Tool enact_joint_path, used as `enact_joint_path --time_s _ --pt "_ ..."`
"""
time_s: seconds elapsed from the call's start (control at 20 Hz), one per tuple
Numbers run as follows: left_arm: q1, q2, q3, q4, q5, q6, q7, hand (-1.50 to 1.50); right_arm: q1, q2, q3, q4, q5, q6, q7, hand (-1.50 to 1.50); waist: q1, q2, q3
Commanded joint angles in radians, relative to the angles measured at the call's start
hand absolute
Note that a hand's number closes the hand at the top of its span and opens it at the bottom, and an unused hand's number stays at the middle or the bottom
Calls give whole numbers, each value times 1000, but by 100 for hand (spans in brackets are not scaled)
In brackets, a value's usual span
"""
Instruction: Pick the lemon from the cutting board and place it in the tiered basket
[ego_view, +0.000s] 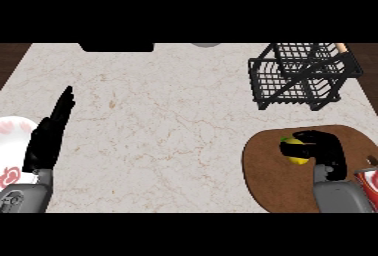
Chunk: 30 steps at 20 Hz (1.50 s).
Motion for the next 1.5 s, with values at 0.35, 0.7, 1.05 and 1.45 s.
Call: enact_joint_path --time_s 0.35,0.7,1.05,1.45 --pt "-22 -16 34 15 -21 -14 16 0 -8 71 -76 -154 89 -42 165 150 -9 0 3" --pt "-64 -35 -38 -8 -39 -50 13 0 -247 141 415 -26 219 220 -207 150 132 19 -2" --pt "-53 -36 13 13 -37 -18 30 0 -540 202 527 -27 314 24 -102 150 24 1 3" --pt "-66 -1 79 46 -9 -54 23 0 -711 188 391 -95 474 134 -57 150 -4 0 3"
